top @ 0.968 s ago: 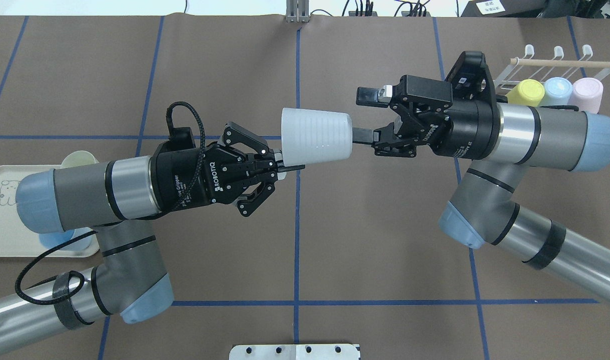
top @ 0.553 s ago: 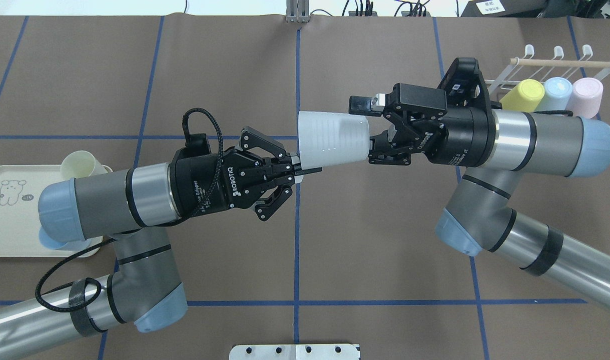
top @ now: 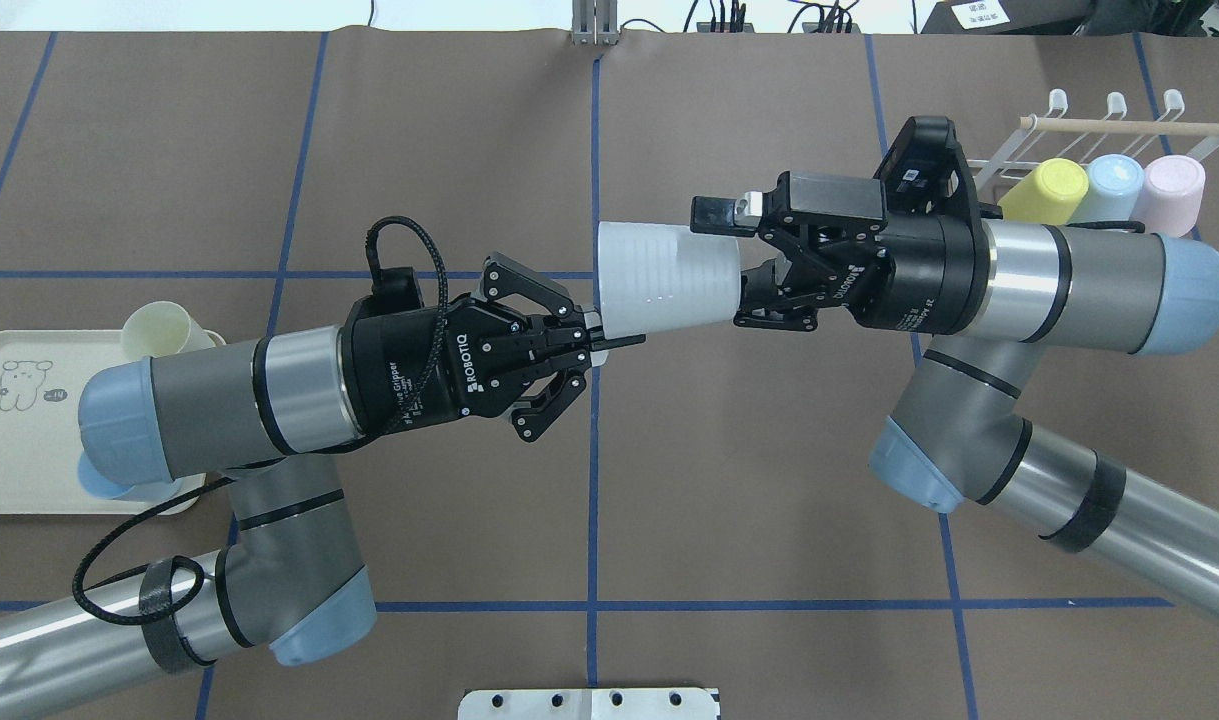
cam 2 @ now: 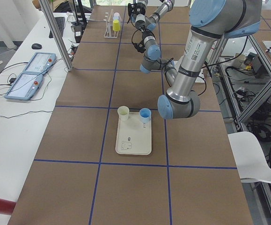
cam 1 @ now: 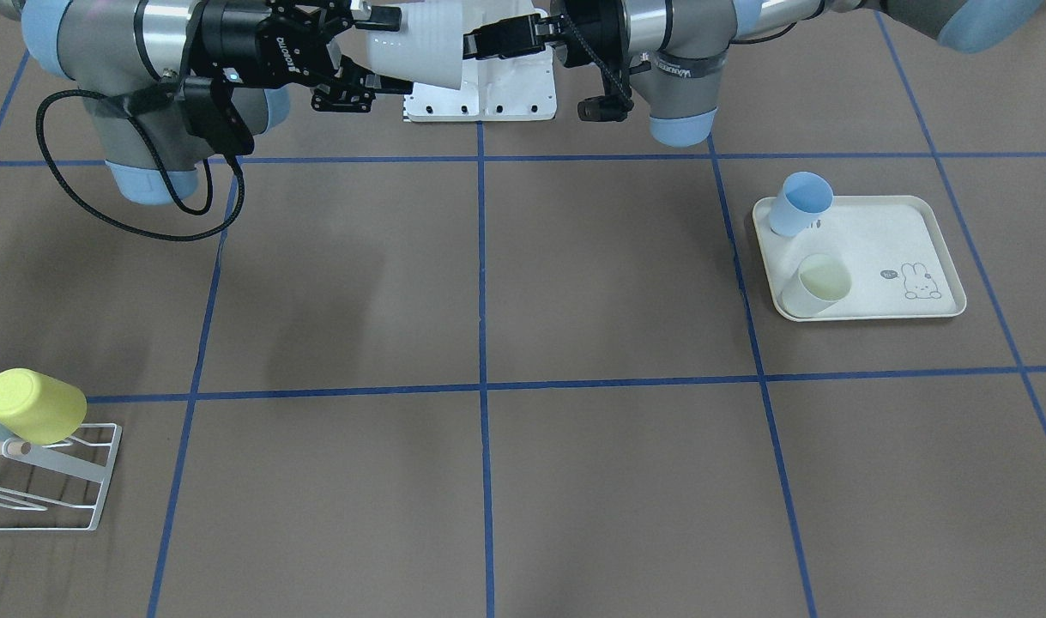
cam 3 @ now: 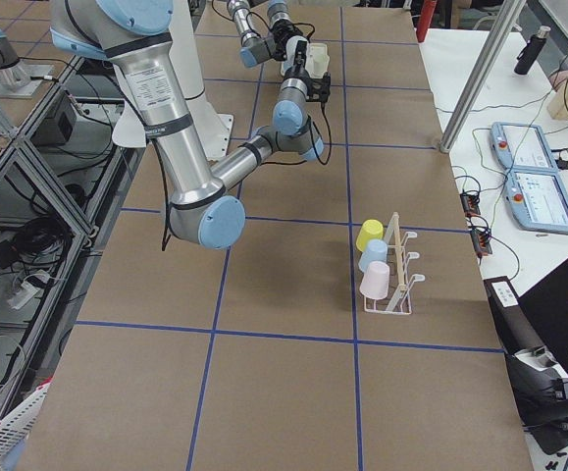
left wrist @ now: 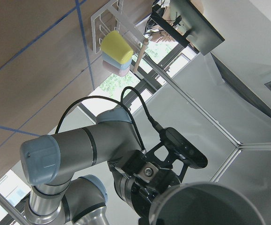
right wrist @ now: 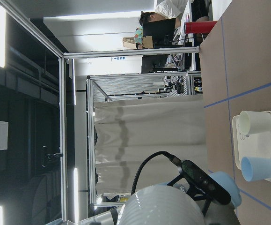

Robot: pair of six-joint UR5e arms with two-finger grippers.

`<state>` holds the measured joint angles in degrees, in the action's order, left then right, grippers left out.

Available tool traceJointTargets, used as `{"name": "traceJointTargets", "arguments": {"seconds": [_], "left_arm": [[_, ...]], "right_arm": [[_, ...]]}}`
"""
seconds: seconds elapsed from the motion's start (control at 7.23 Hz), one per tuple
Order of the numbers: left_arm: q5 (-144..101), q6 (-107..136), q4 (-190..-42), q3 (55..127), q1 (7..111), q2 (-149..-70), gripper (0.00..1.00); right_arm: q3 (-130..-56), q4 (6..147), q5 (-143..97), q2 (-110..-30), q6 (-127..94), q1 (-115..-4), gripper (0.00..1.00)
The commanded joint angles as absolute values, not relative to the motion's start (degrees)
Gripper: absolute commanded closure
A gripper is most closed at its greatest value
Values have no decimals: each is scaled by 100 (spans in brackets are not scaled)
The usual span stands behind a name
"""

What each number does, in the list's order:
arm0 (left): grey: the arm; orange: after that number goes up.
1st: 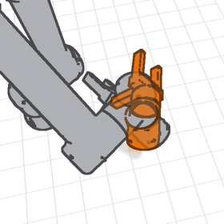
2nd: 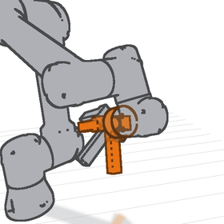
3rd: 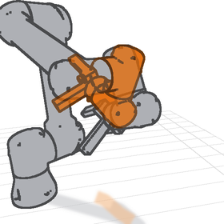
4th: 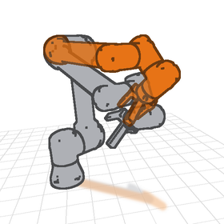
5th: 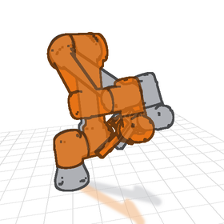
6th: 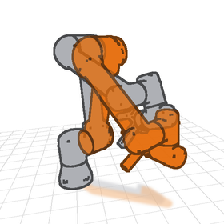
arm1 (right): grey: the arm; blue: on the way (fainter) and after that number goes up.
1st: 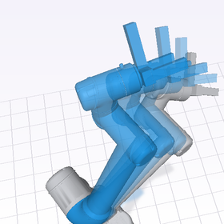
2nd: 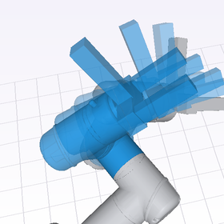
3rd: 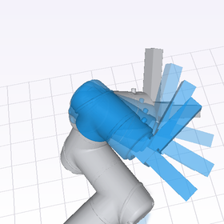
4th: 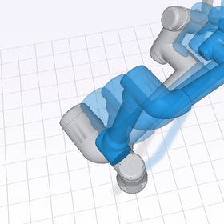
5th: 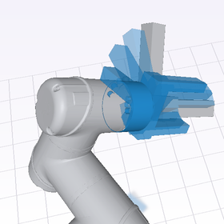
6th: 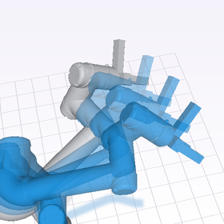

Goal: Transfer IKEA cup to right arm and place on rack

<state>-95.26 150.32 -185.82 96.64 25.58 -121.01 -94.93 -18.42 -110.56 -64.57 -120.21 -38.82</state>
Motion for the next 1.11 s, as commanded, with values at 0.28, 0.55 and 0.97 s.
{"name": "traceJointTargets", "arguments": {"seconds": [0.28, 0.55, 0.97], "left_arm": [[-9519, 14994, -18598, 9729, 2601, -12076, 0], [-9536, 14985, -18580, 9730, 2950, -12006, 0], [-9598, 14042, -18502, 9721, 3331, -11235, 0]], "right_arm": [[-9492, -1846, -11057, -6469, -12015, -3885, 61], [-9466, -1854, -11039, -6486, -11997, -3963, 63], [-9422, -348, -11607, -6539, -10765, -4692, 67]]}}
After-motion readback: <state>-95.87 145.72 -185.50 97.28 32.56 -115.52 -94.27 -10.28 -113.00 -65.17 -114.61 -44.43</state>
